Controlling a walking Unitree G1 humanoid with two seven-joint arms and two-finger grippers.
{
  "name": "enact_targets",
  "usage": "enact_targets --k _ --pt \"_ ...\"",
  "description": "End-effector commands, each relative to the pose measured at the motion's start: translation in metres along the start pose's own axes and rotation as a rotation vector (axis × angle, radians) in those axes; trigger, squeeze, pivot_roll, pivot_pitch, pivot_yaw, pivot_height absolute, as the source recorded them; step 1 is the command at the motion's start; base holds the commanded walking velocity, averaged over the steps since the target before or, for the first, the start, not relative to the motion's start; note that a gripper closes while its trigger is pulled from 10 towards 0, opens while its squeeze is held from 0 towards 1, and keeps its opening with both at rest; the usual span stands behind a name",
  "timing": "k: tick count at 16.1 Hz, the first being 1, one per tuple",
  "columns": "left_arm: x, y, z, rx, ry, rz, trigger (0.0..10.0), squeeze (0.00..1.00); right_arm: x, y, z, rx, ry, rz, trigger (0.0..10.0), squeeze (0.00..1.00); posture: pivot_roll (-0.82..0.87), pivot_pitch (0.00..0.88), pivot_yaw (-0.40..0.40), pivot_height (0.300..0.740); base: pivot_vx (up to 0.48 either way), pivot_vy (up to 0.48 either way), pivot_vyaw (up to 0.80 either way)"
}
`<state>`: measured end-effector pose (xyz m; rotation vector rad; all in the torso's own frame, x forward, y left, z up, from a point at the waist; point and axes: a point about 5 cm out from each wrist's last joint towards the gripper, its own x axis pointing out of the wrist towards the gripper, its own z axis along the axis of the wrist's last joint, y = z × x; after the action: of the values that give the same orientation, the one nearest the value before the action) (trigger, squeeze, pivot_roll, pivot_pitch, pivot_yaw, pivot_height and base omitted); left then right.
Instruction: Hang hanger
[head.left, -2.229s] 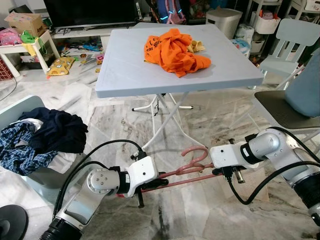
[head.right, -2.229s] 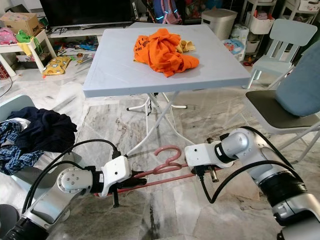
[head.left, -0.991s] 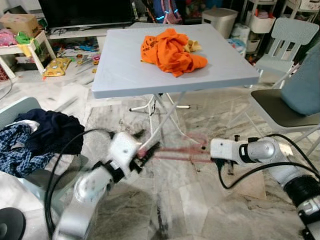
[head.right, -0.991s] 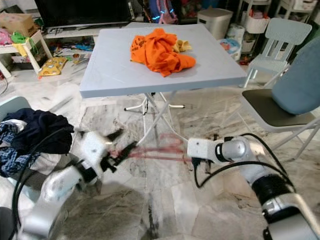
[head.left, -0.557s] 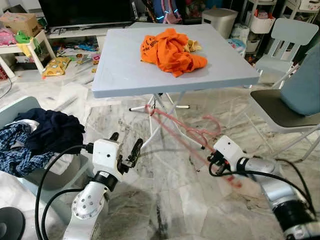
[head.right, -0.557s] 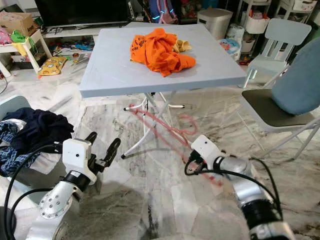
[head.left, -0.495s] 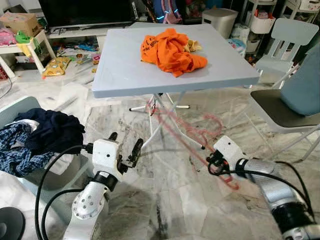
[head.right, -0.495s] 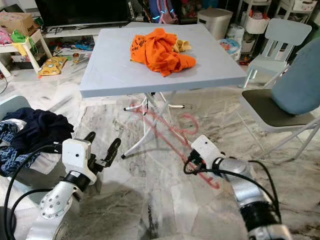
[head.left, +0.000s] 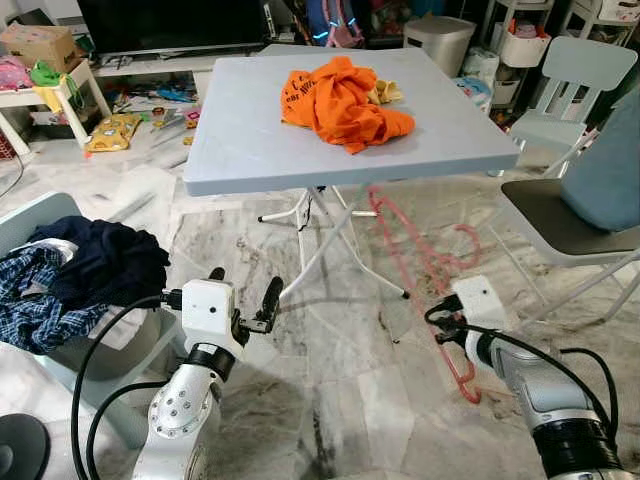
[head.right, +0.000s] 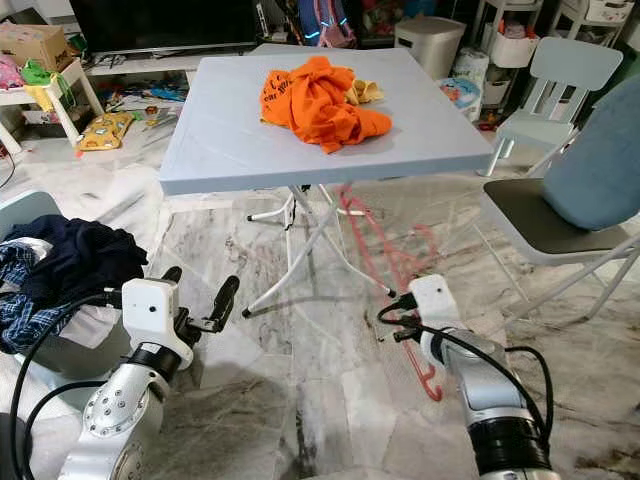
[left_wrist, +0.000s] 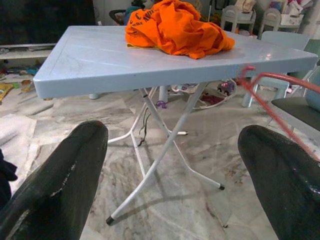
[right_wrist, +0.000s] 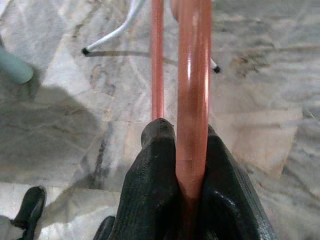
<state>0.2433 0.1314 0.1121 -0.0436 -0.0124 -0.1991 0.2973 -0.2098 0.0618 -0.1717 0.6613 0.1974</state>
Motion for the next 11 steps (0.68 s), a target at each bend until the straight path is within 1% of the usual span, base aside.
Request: enact_targets --k 1,2,3,4,5,6,7,8,10,11 --pt "0.0 0.003 -0.004 0.0 0.027 0.017 10.0 1.0 -0.003 0.0 0.012 0.036 -0.046 -0.02 10.0 0.0 -0.09 0.033 -0.002 0.74 0.0 0.0 0.0" --pt "0.0 0.002 -0.005 -0.022 0.04 0.002 10.0 1.0 -0.003 0.002 0.019 0.047 -0.091 -0.051 10.0 0.0 -0.09 0.034 -0.003 0.74 0.0 0.0 0.0" --pt "0.0 0.002 -0.006 -0.019 0.044 0.001 10.0 1.0 -0.003 0.003 0.021 0.072 -0.104 -0.076 10.0 0.0 -0.09 0.036 -0.002 0.74 0.0 0.0 0.0" --pt "0.001 0.002 -0.006 -0.024 0.049 0.004 10.0 0.84 -0.002 0.004 0.026 0.104 -0.147 -0.08 10.0 0.0 -0.09 0.035 -0.001 0.74 0.0 0.0 0.0" --pt "0.001 0.002 -0.006 -0.051 0.056 0.005 10.0 0.0 -0.002 0.006 0.028 0.162 -0.159 -0.077 10.0 0.0 -0.09 0.037 0.002 0.74 0.0 0.0 0.0" --pt "0.003 0.002 -0.005 -0.078 0.055 0.005 10.0 0.0 -0.003 0.008 0.032 0.148 -0.179 -0.078 10.0 0.0 -0.09 0.038 0.006 0.74 0.0 0.0 0.0" --pt "0.003 0.002 -0.004 -0.086 0.054 0.0 10.0 0.0 -0.003 0.009 0.033 0.118 -0.169 -0.091 10.0 0.0 -0.09 0.038 0.006 0.74 0.0 0.0 0.0" --pt "0.005 0.002 -0.003 -0.091 0.055 -0.005 10.0 0.0 -0.003 0.01 0.034 0.12 -0.167 -0.086 10.0 0.0 -0.09 0.039 0.009 0.74 0.0 0.0 0.0" --pt "0.006 0.003 -0.001 -0.105 0.054 -0.011 10.0 0.0 -0.003 0.011 0.038 0.168 -0.2 -0.074 10.0 0.0 -0.09 0.036 0.011 0.74 0.0 0.0 0.0" --pt "0.007 0.003 -0.001 -0.112 0.054 -0.013 10.0 0.0 -0.003 0.012 0.038 0.179 -0.192 -0.073 10.0 0.0 -0.09 0.035 0.012 0.74 0.0 0.0 -0.8"
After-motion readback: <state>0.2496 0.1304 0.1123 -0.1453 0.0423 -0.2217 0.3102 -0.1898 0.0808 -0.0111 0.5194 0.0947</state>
